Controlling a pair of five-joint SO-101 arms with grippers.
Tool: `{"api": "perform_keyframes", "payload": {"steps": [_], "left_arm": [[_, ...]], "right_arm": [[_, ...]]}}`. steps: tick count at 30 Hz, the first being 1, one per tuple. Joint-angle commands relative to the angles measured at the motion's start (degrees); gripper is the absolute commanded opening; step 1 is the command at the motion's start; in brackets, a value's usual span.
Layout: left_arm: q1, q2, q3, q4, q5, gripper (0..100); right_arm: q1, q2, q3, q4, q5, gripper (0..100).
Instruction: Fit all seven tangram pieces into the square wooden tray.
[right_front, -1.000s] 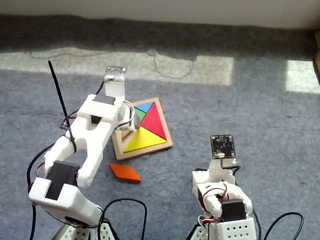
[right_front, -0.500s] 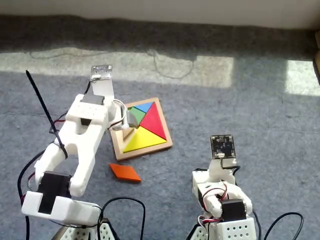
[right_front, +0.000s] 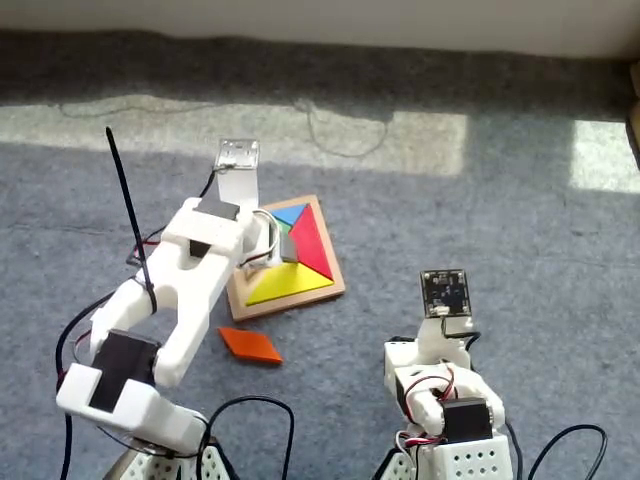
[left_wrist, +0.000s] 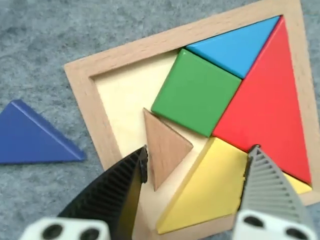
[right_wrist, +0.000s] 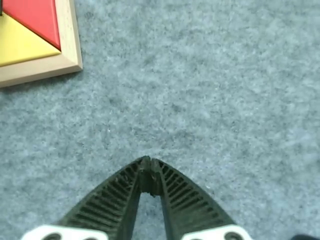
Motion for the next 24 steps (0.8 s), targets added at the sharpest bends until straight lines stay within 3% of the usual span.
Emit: {"api": "perform_keyframes", "payload": {"steps": [1,6,11,19,24], "left_arm": [[1.8,0.5,-3.6,-0.9,0.6,32],[3.8,1.0,-4.6,-0.9,0.8,32],[4.8,-0.3,-4.7,-1.3,7.1,32],[4.7,-1.0,-4.4,-1.9,6.7,32],[4.7,-5.6,-4.1,2.4,6.7,32]], "right_arm": [[0.7,-0.4,8.7,0.2,-0.4,0.9],[0.7,-0.4,8.7,0.2,-0.4,0.9],[0.7,-0.4,8.7,0.2,-0.4,0.9],[0.7,-0.4,8.7,0.2,-0.4,0.9],[0.7,-0.4,8.7,0.2,-0.4,0.9]]}}
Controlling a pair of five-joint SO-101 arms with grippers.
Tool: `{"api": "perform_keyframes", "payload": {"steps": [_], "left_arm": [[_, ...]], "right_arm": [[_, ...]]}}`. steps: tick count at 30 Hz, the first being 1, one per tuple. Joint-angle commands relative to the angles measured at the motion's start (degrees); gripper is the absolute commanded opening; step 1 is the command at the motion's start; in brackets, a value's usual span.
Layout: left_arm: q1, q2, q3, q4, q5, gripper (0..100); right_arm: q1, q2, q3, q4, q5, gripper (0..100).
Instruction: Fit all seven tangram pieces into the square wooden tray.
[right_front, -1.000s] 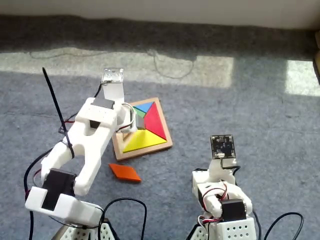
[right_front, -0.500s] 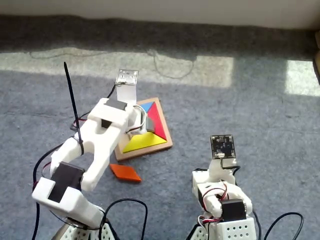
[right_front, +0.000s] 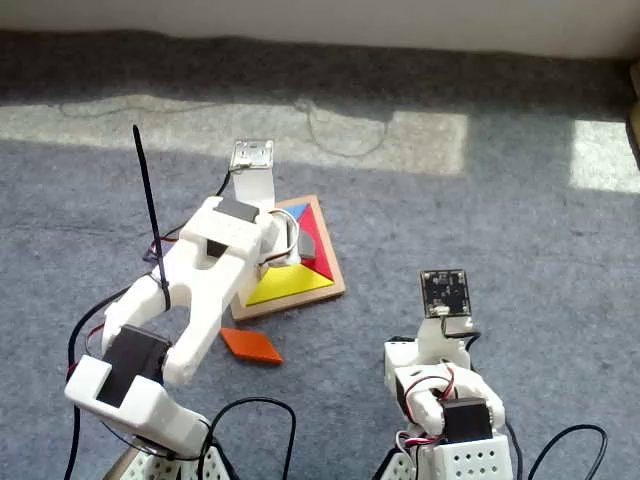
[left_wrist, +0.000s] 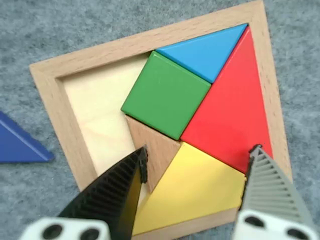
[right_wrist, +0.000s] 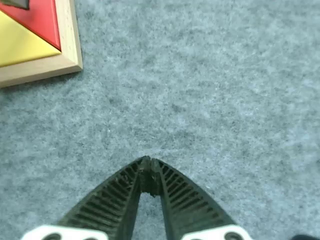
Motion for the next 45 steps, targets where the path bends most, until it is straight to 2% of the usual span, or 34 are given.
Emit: {"api": "perform_keyframes", "payload": {"steps": [1,7,12,17,22,27,33,37,45], "left_arm": [[0.9,-7.3,-1.3,2.8,0.5,32],[0.7,-19.6,6.8,3.5,-0.2,32],[1.0,-29.3,12.1,10.5,-13.2,32],[1.4,-36.4,12.4,20.0,-19.9,32],[7.0,-38.6,16.0,26.0,-26.0,32],[10.8,-38.6,24.9,22.2,-26.4,32],[3.8,-38.5,32.0,13.1,-26.7,32],[2.9,-38.5,37.5,5.9,-30.2,32],[2.8,-38.5,37.4,5.9,-31.2,31]], "right_arm": [[0.7,-0.4,8.7,0.2,-0.4,0.9],[0.7,-0.4,8.7,0.2,-0.4,0.9],[0.7,-0.4,8.7,0.2,-0.4,0.9],[0.7,-0.4,8.7,0.2,-0.4,0.9],[0.7,-0.4,8.7,0.2,-0.4,0.9],[0.7,-0.4,8.7,0.2,-0.4,0.9],[0.7,-0.4,8.7,0.2,-0.4,0.9],[0.7,-0.4,8.7,0.2,-0.4,0.9],[0.7,-0.4,8.7,0.2,-0.4,0.9]]}}
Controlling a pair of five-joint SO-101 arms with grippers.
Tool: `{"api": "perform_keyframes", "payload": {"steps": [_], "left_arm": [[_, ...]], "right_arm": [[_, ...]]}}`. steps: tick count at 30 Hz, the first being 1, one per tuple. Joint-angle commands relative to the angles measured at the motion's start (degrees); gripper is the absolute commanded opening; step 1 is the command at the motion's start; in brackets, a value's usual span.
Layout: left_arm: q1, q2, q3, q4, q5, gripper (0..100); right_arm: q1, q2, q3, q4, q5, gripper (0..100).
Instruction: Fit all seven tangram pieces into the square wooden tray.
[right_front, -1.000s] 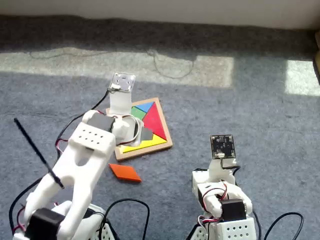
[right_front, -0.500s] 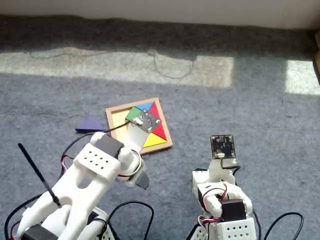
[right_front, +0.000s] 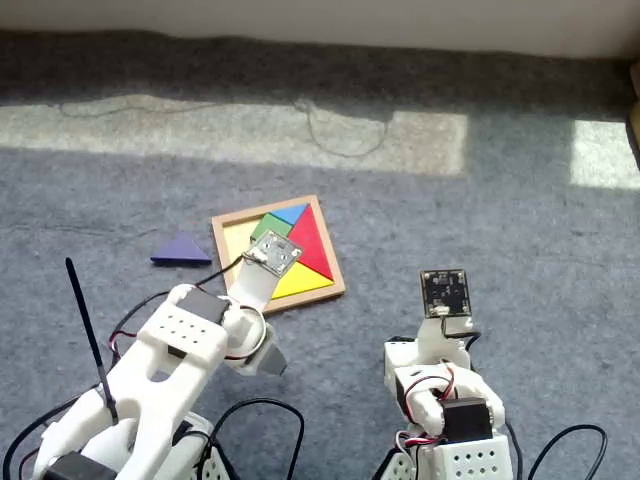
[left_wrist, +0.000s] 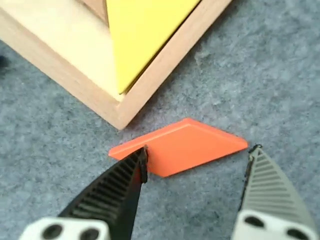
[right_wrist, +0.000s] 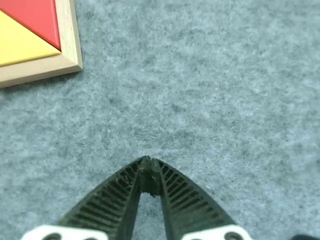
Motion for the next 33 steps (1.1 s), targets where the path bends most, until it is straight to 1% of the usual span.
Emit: {"api": "perform_keyframes", "payload": {"steps": [1,3,6,8,15,18,23,27,33], "left_arm": [[-0.9,-1.2,-0.2,-1.0,-0.4,29],[-0.9,-1.1,-0.1,-1.0,-0.4,25],[-0.9,1.4,-0.9,-1.0,-0.6,21],[-0.9,4.5,-2.9,-0.8,-0.6,21],[-1.0,20.1,-13.1,4.5,-0.8,21],[-1.1,22.7,-15.2,5.1,-0.6,21],[-1.1,19.7,-13.3,4.7,-0.6,19],[-1.0,14.0,-9.5,4.0,-0.8,14],[-1.0,3.4,-2.9,1.6,-0.9,14]], "right_arm": [[0.7,-0.4,8.7,0.2,-0.4,0.9],[0.7,-0.4,8.7,0.2,-0.4,0.9],[0.7,-0.4,8.7,0.2,-0.4,0.9],[0.7,-0.4,8.7,0.2,-0.4,0.9],[0.7,-0.4,8.7,0.2,-0.4,0.9],[0.7,-0.4,8.7,0.2,-0.4,0.9],[0.7,-0.4,8.7,0.2,-0.4,0.9],[0.7,-0.4,8.7,0.2,-0.4,0.9],[0.7,-0.4,8.7,0.2,-0.4,0.9]]}}
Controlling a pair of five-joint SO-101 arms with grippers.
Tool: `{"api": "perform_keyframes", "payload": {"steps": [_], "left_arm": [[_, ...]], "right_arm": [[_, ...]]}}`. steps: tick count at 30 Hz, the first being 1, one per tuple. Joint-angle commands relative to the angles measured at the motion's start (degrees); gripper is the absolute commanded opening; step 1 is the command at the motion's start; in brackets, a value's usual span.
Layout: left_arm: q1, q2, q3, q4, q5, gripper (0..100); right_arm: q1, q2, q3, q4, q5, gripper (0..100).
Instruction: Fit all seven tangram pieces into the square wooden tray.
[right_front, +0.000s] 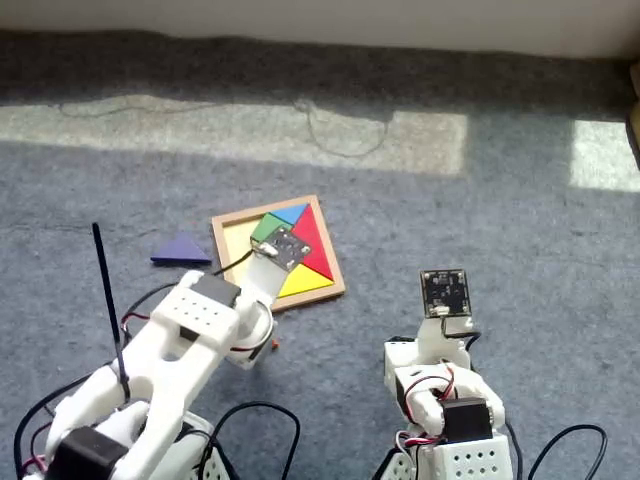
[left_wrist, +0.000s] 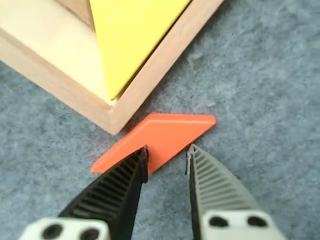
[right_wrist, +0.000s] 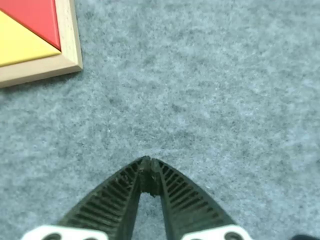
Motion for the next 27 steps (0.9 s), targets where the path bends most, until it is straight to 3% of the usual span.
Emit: {"api": "perform_keyframes", "payload": {"steps": [1,12,17,20,27], "left_arm": [[-0.9,-6.1,2.9,-1.1,-0.4,14],[-0.8,-13.9,5.9,-1.1,-1.5,14],[-0.8,-13.8,6.9,-1.1,-3.6,26],[-0.8,-13.8,6.9,-1.3,-3.7,24],[-0.7,-3.1,1.6,-2.9,-3.7,22]], "right_arm": [[0.7,-0.4,8.7,0.2,-0.4,0.9],[0.7,-0.4,8.7,0.2,-0.4,0.9],[0.7,-0.4,8.7,0.2,-0.4,0.9],[0.7,-0.4,8.7,0.2,-0.4,0.9],[0.7,-0.4,8.7,0.2,-0.4,0.9]]}}
